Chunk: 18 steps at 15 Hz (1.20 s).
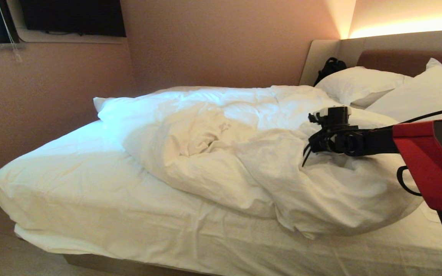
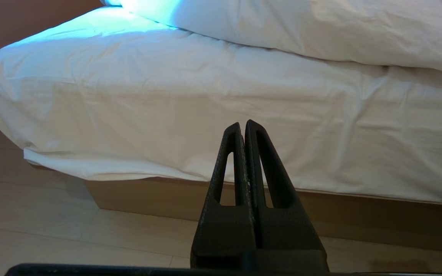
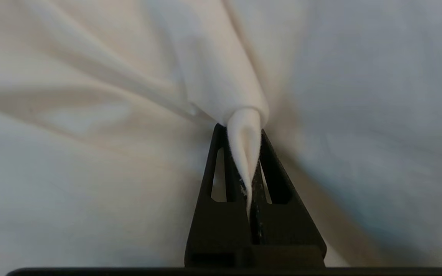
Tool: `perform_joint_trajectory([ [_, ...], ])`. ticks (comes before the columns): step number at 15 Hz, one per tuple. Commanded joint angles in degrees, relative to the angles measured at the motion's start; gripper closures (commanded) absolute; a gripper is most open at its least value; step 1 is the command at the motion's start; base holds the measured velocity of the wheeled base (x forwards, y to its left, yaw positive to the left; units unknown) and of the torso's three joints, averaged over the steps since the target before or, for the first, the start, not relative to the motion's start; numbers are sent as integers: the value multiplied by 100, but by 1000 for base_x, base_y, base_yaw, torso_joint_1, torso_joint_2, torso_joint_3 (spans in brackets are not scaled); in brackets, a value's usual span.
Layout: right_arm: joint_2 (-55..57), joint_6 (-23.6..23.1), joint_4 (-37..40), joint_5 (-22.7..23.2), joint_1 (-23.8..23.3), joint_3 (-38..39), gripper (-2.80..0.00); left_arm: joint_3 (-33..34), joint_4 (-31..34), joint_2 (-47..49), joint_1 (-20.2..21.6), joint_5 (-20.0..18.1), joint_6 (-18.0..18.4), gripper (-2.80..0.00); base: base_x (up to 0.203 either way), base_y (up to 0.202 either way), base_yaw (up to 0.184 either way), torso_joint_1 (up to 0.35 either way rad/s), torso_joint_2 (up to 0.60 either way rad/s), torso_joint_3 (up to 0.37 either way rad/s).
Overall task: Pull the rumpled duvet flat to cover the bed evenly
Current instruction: Flatten the corners of the folded blanket
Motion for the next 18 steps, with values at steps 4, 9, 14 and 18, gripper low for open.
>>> perform_joint_trajectory([
  [4, -647, 32, -156, -321, 7, 332, 0, 1, 2, -2, 0, -4, 0, 0, 0, 0, 0, 0, 0, 0],
  [9, -1778, -5, -421, -345, 6, 1180, 0, 1, 2, -2, 0, 5, 0, 0, 0, 0, 0, 0, 0, 0],
  [14, -2539, -184, -431, -780, -69, 1830, 0, -4, 2, -2, 5, 1, 0, 0, 0, 0, 0, 0, 0, 0],
  [18, -2651, -370, -430, -1478, -264, 1866, 0, 1, 2, -2, 5, 4, 0, 0, 0, 0, 0, 0, 0, 0],
])
